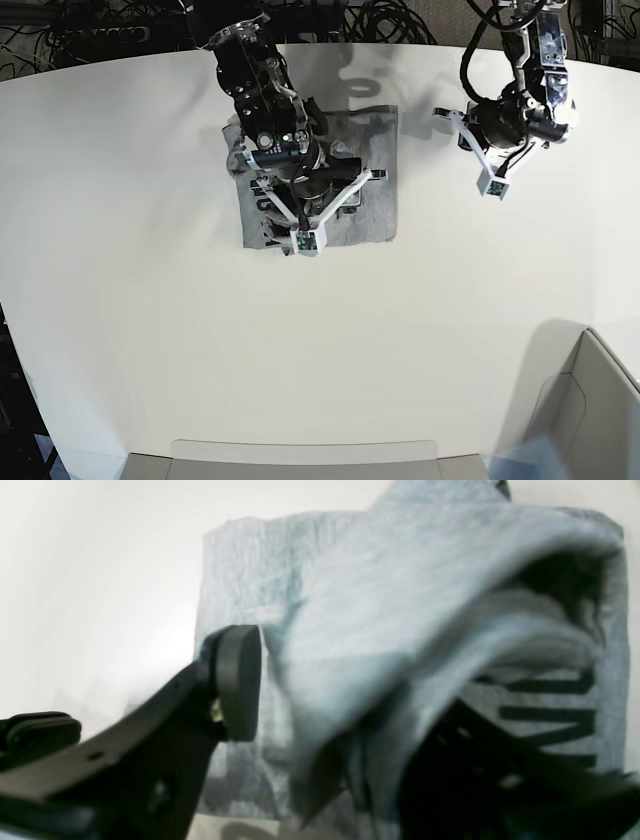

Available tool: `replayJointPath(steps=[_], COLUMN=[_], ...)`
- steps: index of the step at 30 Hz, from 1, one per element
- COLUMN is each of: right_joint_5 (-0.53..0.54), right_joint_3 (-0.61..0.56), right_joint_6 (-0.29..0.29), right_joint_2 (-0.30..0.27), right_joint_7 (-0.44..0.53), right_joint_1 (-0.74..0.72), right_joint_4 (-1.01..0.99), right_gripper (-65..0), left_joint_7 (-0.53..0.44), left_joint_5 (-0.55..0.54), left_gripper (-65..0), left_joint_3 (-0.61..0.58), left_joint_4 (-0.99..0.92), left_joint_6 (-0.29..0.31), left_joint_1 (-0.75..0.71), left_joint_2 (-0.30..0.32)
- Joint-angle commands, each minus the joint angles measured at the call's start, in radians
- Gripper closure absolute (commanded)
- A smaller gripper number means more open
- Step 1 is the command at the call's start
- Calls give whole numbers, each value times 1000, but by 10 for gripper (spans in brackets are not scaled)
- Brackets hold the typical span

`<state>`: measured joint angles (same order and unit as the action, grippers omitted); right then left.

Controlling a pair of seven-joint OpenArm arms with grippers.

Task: Fold the T-shirt properly
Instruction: 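Flatten and tuck the folded bundle with the right gripper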

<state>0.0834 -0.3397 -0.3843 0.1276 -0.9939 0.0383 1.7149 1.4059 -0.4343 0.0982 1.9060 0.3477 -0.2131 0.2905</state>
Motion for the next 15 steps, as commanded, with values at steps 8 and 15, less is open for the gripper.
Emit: replayJointPath(steps=[8,15], right_joint_5=[8,11], right_joint_3=[-115,-250], right_joint_6=[-94,-219], right_joint_2=[11,13], right_joint_7=[16,-84], right_joint_1=[-71,-193], right_joint_4=[21,-66], right_gripper=[-301,-301], left_joint_7=[-10,-10], left_joint_5=[-5,-5], left_gripper=[-51,-51], left_joint_3=[1,1], left_joint_4=[14,14], left_joint_6=[3,3], left_joint_1=[8,-9], left_joint_2=[9,9])
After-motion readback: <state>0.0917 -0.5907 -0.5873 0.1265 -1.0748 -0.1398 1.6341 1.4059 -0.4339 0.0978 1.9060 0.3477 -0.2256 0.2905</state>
